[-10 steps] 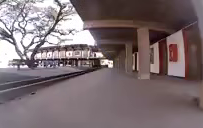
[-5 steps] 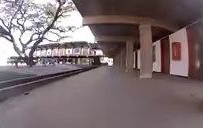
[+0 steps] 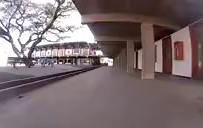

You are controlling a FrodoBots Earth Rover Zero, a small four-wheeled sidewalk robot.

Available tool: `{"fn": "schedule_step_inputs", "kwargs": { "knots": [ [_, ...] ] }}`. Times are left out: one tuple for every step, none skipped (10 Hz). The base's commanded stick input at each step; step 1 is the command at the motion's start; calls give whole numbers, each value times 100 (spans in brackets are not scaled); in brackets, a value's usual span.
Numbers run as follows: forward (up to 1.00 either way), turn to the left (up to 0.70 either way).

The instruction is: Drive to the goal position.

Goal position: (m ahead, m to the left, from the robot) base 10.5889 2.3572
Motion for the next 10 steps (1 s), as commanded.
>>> {"fn": "schedule_step_inputs", "kwargs": {
  "knots": [
    [50,0],
    [50,0],
    [50,0],
    [50,0],
    [50,0],
    [50,0],
    [50,0],
    [50,0],
    [50,0],
    [50,0]
  ]
}}
